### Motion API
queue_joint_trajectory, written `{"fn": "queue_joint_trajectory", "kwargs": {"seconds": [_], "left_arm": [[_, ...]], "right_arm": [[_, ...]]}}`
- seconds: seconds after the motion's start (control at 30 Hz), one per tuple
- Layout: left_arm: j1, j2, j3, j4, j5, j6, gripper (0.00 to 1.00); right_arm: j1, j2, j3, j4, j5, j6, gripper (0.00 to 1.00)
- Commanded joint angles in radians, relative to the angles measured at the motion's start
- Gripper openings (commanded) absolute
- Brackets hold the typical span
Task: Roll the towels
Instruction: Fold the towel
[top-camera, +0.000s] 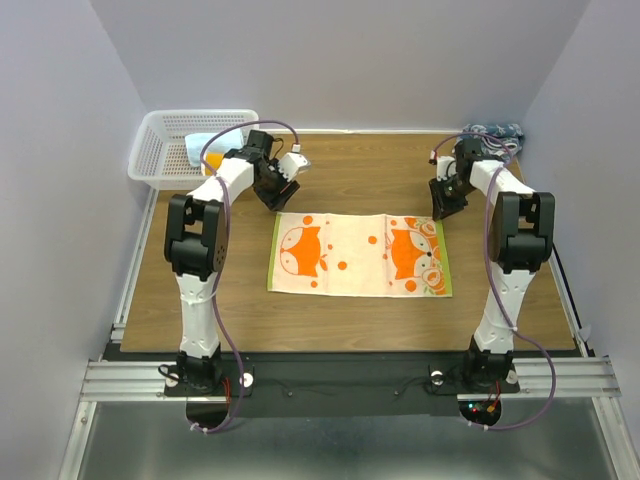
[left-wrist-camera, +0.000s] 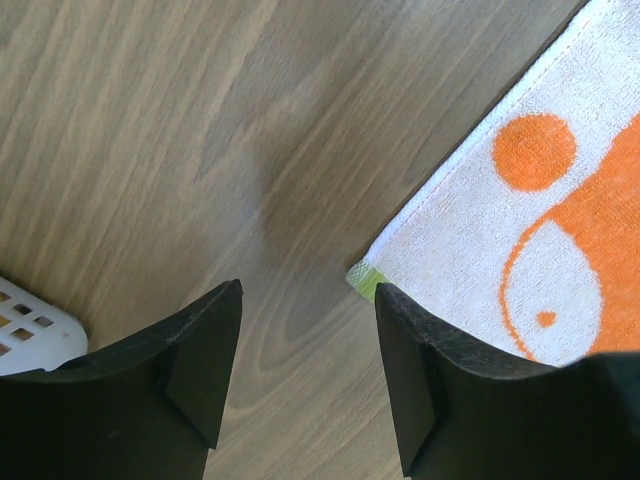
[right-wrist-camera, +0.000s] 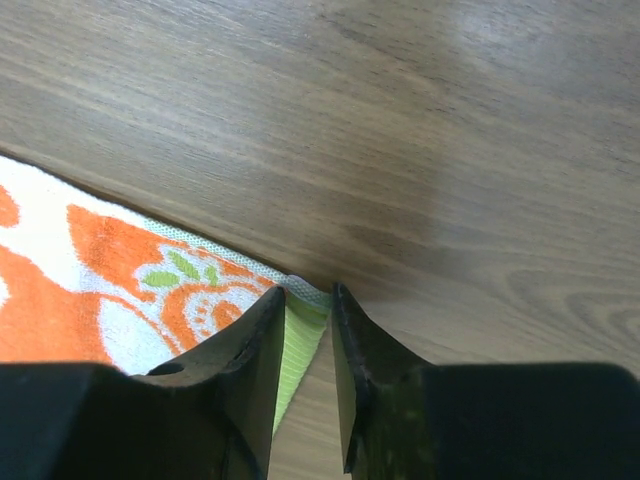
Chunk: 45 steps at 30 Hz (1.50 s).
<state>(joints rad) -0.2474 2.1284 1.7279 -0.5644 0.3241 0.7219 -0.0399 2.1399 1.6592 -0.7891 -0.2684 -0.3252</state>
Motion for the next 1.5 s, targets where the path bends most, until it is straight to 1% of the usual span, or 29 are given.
{"fn": "queue_joint_trajectory", "kwargs": {"seconds": [0.0,0.03,0.07,0.1,0.17,0.2,0.23,0.33,0.43,0.63,0.7,0.77,0.83,0.87,0.97,1.0,1.07,1.1,1.17,1.2,1.27,1.37,1.47], "left_arm": [[0.0,0.011,-0.011,0.001,0.007,-0.013,0.66],[0.0,0.013,-0.014,0.0,0.006,-0.013,0.66],[-0.001,0.013,-0.016,0.001,0.006,-0.013,0.66],[-0.001,0.013,-0.017,0.0,0.009,-0.013,0.66],[0.0,0.01,-0.019,0.004,0.006,-0.015,0.65],[0.0,0.01,-0.019,0.012,0.003,-0.018,0.65],[0.0,0.01,-0.014,0.014,0.003,-0.019,0.65],[0.0,0.019,0.013,0.0,0.016,-0.022,0.64],[0.0,0.039,0.03,-0.041,0.052,-0.015,0.62],[0.0,0.039,-0.005,-0.045,0.062,-0.004,0.57],[0.0,0.044,-0.011,-0.039,0.067,-0.01,0.53],[0.0,0.05,-0.008,-0.04,0.069,-0.012,0.45],[0.0,0.062,-0.002,-0.038,0.07,-0.013,0.41],[0.0,0.065,0.004,-0.038,0.072,-0.012,0.36],[0.0,0.07,0.01,-0.034,0.078,-0.015,0.29],[0.002,0.068,0.015,-0.034,0.081,-0.015,0.24],[0.002,0.068,0.022,-0.034,0.082,-0.018,0.17],[0.005,0.061,0.024,-0.031,0.081,-0.018,0.11],[0.01,0.053,0.027,-0.011,0.072,-0.027,0.08],[0.017,0.047,0.03,-0.006,0.066,-0.032,0.04],[0.026,0.039,0.045,-0.003,0.067,-0.038,0.0],[0.043,0.005,0.045,0.008,0.075,-0.038,0.0],[0.054,-0.051,0.015,0.023,0.082,-0.019,0.0]], "right_arm": [[-0.006,0.012,-0.024,0.027,0.014,0.008,0.3],[-0.006,0.009,-0.024,0.027,0.008,0.006,0.25],[-0.006,0.009,-0.024,0.027,0.005,0.009,0.22],[-0.006,0.009,-0.022,0.027,0.001,0.011,0.16],[-0.006,-0.003,-0.022,0.025,-0.009,0.009,0.09],[-0.006,-0.006,-0.019,0.025,-0.012,0.011,0.02],[-0.006,-0.008,-0.016,0.025,-0.017,0.012,0.0],[-0.006,-0.017,-0.013,0.024,-0.028,0.012,0.01],[-0.006,-0.02,-0.01,0.024,-0.029,0.014,0.01],[-0.006,-0.023,-0.006,0.024,-0.029,0.012,0.01],[-0.006,-0.02,-0.003,0.024,-0.029,0.012,0.0],[-0.006,-0.02,0.002,0.024,-0.028,0.012,0.01],[-0.006,-0.02,0.005,0.024,-0.026,0.014,0.0],[-0.006,-0.021,0.007,0.024,-0.026,0.014,0.01],[-0.006,-0.02,0.013,0.024,-0.028,0.017,0.01],[-0.006,-0.017,0.022,0.024,-0.026,0.02,0.01],[-0.006,-0.014,0.034,0.024,-0.026,0.023,0.01],[-0.006,-0.009,0.04,0.024,-0.026,0.026,0.01],[-0.006,-0.005,0.071,0.024,-0.015,0.032,0.01],[-0.006,-0.002,0.083,0.024,-0.011,0.034,0.0],[-0.008,0.0,0.128,0.024,-0.002,0.04,0.01],[-0.017,-0.017,0.177,0.024,-0.018,0.048,0.01],[-0.023,-0.058,0.182,0.022,-0.031,0.04,0.0]]}}
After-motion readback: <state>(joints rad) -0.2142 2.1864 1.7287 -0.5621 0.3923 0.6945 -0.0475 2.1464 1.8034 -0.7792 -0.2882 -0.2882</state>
